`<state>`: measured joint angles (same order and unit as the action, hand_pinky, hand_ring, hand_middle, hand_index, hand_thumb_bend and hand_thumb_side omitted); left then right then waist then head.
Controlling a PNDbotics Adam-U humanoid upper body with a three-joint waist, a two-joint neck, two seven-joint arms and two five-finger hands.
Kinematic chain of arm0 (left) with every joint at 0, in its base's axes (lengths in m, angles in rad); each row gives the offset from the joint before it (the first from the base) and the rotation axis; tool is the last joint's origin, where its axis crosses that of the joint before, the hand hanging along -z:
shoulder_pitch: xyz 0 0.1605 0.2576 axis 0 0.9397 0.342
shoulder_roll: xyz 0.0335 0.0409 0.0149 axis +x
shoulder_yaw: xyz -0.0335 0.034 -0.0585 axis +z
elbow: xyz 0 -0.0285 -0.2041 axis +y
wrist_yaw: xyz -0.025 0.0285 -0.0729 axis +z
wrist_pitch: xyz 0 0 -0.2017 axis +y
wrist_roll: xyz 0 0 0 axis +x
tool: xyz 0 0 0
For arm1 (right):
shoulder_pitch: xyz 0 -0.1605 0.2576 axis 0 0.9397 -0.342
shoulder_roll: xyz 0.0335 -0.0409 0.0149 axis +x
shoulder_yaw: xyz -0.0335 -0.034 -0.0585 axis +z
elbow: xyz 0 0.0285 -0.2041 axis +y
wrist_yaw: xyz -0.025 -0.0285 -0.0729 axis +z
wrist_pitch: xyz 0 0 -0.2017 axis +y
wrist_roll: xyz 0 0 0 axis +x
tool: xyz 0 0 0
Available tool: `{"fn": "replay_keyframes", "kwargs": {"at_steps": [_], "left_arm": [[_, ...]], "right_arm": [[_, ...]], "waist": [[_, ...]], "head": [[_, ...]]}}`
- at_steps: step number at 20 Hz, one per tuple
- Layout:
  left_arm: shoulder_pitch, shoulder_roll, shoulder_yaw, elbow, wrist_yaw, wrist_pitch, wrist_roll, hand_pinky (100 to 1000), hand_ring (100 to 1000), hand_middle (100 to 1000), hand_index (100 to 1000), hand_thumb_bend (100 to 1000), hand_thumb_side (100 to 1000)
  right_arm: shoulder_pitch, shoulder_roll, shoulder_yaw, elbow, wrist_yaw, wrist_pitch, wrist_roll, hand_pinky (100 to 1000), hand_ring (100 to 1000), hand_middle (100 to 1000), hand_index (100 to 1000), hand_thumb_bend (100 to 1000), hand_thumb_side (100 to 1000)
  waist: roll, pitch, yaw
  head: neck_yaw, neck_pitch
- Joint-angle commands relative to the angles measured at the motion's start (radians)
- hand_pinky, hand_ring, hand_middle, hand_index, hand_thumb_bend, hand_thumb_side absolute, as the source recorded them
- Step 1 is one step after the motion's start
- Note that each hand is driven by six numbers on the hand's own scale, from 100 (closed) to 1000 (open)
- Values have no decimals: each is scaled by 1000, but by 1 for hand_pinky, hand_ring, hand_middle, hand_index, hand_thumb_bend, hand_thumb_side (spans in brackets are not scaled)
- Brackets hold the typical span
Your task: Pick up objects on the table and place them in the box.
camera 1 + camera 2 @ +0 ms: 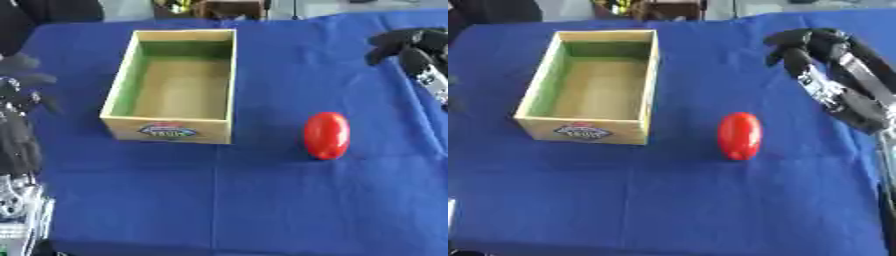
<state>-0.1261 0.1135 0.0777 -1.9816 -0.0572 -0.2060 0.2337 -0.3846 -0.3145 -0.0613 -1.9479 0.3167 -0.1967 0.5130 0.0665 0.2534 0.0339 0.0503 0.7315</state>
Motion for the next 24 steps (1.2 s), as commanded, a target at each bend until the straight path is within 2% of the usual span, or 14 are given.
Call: {"fn": "replay_keyframes", "kwargs": {"at_steps": [1,5,10,12,15,20,24], "left_arm": [[-8,10,-3,-18,-2,0,-4,289,566,609,700,100,945],[-8,10,-4,-18,-2,1,-4,289,567,609,701,100,945],[-9,10,-7,-18,1,2,-8,289,568,610,701,100,945],[-8,10,-9,-18,2,3,-10,289,569,610,701,100,945],[-8,11,-11,-18,4,4,-12,290,569,610,701,100,945],[-8,12,-13,-18,7,5,-15,291,571,611,702,100,946],[-9,12,-15,-18,9,5,-17,291,571,611,702,100,946]], "right_arm": [[-18,-16,-1,-6,23,-3,1,789,742,613,841,100,979],[-35,-29,7,1,67,-2,6,800,761,646,857,100,1000],[-105,-88,46,33,183,-26,32,820,789,701,862,100,1000],[-151,-123,77,64,241,-44,51,828,795,698,861,115,1000],[-201,-161,114,114,293,-66,58,843,806,694,873,210,1000],[-269,-211,173,183,341,-82,79,870,838,737,914,246,1000],[-302,-217,201,212,373,-89,128,872,843,738,911,249,1000]], "waist": [[-4,-16,-1],[-4,-15,-1],[-4,-15,3],[-5,-17,6],[-6,-19,10],[-9,-22,12],[-10,-23,12]], "head": [[11,-14],[22,-15],[23,-18],[15,-17],[4,-17],[-6,-16],[-10,-18]]}}
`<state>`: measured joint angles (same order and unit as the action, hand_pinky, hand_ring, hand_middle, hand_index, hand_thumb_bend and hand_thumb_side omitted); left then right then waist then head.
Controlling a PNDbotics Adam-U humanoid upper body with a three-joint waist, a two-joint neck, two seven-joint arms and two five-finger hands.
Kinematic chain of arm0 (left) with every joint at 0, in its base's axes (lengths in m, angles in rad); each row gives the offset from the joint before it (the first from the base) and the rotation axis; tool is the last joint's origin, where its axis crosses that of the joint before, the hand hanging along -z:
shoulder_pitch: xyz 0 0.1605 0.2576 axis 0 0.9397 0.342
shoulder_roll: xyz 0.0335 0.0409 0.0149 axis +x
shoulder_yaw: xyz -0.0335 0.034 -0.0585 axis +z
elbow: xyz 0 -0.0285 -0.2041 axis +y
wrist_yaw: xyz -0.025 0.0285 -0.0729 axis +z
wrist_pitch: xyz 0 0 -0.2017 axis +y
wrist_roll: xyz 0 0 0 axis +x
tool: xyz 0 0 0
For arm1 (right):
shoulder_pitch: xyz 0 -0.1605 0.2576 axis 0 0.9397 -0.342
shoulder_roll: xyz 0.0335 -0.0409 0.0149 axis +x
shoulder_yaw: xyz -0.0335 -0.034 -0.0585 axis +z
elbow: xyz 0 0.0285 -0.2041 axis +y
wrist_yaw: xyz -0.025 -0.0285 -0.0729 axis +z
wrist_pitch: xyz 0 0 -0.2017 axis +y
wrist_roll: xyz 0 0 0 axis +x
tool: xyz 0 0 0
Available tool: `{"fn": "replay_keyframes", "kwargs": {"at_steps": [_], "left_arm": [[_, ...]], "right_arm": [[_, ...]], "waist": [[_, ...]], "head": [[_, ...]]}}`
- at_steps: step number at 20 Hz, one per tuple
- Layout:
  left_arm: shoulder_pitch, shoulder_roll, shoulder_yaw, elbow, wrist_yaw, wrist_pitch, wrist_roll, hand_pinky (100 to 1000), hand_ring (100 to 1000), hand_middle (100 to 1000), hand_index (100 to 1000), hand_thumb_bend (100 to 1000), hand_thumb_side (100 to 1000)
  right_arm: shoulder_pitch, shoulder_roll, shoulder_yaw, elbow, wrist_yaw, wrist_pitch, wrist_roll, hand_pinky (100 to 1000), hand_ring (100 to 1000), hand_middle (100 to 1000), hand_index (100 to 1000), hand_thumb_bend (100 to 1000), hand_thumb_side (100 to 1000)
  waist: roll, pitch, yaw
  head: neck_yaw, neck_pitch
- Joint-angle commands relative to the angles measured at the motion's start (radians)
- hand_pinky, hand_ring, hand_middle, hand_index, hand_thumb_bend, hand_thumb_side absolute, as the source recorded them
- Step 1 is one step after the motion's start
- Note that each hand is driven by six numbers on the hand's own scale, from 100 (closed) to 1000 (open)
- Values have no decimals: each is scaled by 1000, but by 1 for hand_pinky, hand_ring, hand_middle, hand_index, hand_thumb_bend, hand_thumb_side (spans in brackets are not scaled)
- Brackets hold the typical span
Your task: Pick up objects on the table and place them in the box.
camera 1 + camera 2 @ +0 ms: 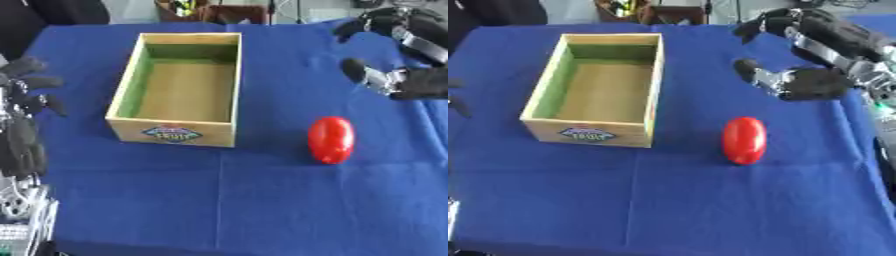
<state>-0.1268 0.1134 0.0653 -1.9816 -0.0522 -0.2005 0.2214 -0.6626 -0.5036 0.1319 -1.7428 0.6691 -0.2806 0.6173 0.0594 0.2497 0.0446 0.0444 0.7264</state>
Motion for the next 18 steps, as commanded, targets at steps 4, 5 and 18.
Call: {"fn": "replay_keyframes", "kwargs": {"at_steps": [4,5,18], "left_arm": [[-8,12,-2,-18,5,0,-4,291,572,612,702,100,946],[-8,12,-2,-18,5,0,-4,291,572,612,702,100,946],[-7,11,-3,-18,6,1,-5,291,574,613,703,100,948]], "right_arm": [[-40,-27,24,28,32,-13,86,890,881,769,954,507,1000],[-45,-30,27,36,34,-11,108,897,890,774,966,565,1000],[-85,-89,60,32,-66,70,289,937,941,856,1000,732,659]], "waist": [[-2,-22,5],[-2,-22,6],[-3,-20,-3]], "head": [[-8,-17],[-9,-18],[-14,-18]]}}
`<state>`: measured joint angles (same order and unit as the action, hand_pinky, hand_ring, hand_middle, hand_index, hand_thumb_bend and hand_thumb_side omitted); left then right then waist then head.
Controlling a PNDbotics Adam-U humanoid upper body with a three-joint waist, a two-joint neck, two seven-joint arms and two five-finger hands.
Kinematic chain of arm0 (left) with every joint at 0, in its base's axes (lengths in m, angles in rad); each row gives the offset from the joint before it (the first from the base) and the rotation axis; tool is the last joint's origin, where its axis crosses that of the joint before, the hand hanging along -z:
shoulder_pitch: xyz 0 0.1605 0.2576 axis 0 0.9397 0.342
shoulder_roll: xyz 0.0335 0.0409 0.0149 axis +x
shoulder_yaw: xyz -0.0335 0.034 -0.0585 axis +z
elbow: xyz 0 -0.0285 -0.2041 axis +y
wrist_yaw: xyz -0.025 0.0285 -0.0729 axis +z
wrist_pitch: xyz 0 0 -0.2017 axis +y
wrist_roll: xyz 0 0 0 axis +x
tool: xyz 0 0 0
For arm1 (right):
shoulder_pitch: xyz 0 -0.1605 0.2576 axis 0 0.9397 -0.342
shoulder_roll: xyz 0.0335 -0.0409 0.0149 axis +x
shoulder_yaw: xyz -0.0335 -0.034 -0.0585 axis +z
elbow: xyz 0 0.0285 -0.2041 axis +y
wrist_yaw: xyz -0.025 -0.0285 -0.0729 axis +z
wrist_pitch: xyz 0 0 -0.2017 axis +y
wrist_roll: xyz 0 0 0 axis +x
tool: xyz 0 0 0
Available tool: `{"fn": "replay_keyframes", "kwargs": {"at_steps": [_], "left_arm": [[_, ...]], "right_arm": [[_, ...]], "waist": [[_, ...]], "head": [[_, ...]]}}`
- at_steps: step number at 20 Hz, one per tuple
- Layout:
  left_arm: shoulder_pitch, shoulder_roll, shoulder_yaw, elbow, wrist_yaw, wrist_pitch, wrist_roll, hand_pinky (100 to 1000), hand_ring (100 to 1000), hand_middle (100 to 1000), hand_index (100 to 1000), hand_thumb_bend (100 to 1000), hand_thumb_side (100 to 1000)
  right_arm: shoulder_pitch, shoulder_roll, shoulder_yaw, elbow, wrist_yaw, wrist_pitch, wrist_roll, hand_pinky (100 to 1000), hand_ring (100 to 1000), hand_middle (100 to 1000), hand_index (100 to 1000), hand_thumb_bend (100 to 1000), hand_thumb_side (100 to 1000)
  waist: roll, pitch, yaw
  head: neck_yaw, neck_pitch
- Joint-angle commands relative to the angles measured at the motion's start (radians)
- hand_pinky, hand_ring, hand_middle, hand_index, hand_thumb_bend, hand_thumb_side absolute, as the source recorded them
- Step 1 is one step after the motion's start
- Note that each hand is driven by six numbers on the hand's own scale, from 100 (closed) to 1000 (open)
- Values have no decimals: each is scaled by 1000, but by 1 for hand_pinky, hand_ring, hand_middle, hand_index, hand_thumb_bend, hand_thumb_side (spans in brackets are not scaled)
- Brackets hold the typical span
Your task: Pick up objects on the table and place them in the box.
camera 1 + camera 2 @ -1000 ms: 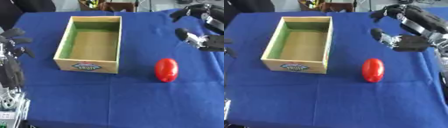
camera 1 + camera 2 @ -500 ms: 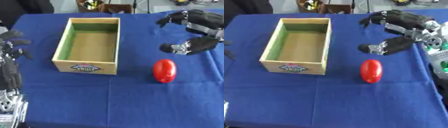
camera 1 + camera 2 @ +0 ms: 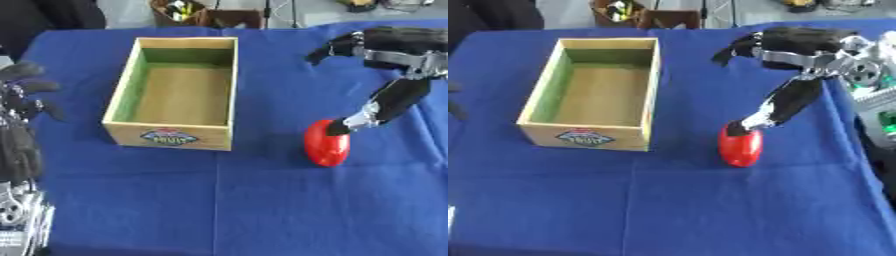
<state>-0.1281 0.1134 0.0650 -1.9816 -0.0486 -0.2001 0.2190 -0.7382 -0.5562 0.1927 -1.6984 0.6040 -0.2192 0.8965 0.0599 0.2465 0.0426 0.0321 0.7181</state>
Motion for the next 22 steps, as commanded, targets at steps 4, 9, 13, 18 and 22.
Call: {"fn": "replay_keyframes", "kwargs": {"at_steps": [4,9,13,18,22], "left_arm": [[-8,10,-3,-18,3,0,-2,291,574,614,703,100,948],[-9,9,-4,-18,2,0,-4,291,575,614,701,100,949],[-11,9,-4,-18,2,1,-4,291,575,615,701,100,950],[-13,7,-4,-18,3,1,-5,292,576,615,700,100,951],[-15,6,-4,-18,3,2,-5,292,576,616,700,100,952]], "right_arm": [[16,-45,1,7,62,17,10,934,940,862,1000,727,654],[42,-42,21,24,164,0,10,932,939,859,1000,703,664],[56,-31,24,22,246,-7,10,929,936,858,992,680,685],[81,-12,38,26,315,-14,2,923,927,837,976,674,683],[106,-3,47,35,348,-19,-2,918,917,810,956,658,684]], "waist": [[-4,-13,-3],[-6,-9,-4],[-8,-7,-4],[-10,-4,-3],[-12,-2,-3]], "head": [[-2,-15],[-5,-18],[-6,-19],[-8,-22],[-9,-25]]}}
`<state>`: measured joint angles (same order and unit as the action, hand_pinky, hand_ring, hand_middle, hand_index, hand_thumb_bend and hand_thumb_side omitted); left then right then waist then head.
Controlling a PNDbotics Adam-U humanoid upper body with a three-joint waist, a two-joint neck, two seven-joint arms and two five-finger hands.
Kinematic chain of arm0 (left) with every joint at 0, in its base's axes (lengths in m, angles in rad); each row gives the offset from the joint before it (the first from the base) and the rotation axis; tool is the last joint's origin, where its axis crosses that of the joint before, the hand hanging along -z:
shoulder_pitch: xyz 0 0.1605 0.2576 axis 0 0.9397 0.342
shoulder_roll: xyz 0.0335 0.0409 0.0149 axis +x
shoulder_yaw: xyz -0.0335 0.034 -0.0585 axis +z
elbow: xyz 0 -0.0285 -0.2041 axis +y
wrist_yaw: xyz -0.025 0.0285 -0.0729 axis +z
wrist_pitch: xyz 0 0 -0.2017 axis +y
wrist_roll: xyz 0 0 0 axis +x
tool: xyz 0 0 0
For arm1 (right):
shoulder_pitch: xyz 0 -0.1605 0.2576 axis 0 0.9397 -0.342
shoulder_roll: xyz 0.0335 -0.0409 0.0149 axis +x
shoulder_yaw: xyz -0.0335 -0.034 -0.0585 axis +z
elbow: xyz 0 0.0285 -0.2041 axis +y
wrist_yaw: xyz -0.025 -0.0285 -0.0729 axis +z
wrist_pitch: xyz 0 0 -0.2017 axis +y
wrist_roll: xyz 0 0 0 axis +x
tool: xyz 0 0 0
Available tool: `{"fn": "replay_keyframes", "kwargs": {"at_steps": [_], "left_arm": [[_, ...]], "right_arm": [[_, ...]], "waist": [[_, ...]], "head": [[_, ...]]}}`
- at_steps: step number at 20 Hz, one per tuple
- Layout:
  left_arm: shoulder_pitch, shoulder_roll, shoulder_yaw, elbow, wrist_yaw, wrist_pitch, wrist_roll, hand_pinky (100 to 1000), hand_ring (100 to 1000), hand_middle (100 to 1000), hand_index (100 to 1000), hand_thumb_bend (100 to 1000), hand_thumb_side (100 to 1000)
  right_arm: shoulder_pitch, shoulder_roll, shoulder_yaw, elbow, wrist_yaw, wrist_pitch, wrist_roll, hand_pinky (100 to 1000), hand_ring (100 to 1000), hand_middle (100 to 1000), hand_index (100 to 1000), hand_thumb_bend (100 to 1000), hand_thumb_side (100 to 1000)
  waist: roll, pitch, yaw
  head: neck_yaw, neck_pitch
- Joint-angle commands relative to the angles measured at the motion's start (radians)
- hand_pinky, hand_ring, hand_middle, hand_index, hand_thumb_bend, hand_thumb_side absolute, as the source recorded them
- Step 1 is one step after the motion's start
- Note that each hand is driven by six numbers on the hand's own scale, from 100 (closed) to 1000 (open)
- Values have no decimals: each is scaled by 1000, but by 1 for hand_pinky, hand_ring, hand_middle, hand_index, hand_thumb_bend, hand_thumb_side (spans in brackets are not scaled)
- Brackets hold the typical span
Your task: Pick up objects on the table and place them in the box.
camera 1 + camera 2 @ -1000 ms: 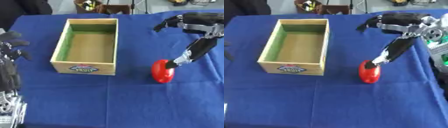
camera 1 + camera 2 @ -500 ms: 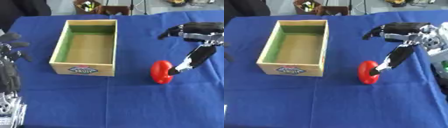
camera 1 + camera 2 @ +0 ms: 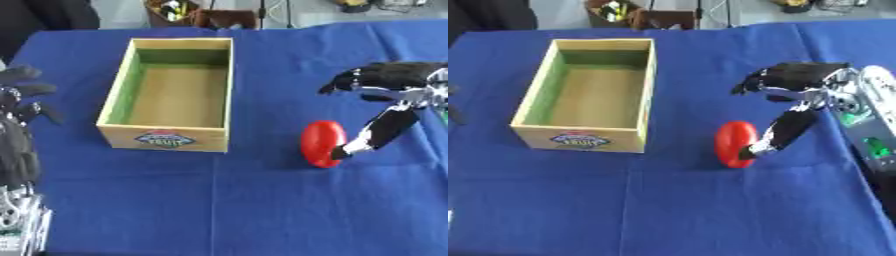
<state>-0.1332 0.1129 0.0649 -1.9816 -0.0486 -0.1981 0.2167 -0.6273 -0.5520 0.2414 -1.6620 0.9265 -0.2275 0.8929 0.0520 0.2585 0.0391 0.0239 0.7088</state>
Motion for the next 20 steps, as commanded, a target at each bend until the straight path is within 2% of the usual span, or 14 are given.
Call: {"fn": "replay_keyframes", "kwargs": {"at_steps": [1,5,8,14,20], "left_arm": [[-10,6,-4,-18,3,0,-3,292,576,616,699,100,953],[-12,5,-5,-18,4,1,-4,292,577,616,699,100,958],[-12,4,-5,-18,3,2,-4,292,577,617,698,100,953],[-13,1,-5,-18,3,3,-6,292,578,618,697,100,955],[-14,-1,-7,-18,3,3,-9,292,579,619,697,100,956]], "right_arm": [[1,-4,-1,1,34,-11,-1,915,914,804,955,657,685],[22,11,4,11,46,-10,-5,899,897,768,949,656,682],[37,24,2,18,67,-3,-15,877,877,752,954,591,689],[55,39,4,37,117,2,-46,860,859,741,942,548,705],[70,52,6,54,149,15,-82,844,843,721,925,461,739]], "waist": [[-5,-14,1],[-7,-13,0],[-7,-12,2],[-6,-8,4],[-2,-3,5]], "head": [[-2,-16],[-3,-20],[-5,-22],[-9,-24],[-12,-27]]}}
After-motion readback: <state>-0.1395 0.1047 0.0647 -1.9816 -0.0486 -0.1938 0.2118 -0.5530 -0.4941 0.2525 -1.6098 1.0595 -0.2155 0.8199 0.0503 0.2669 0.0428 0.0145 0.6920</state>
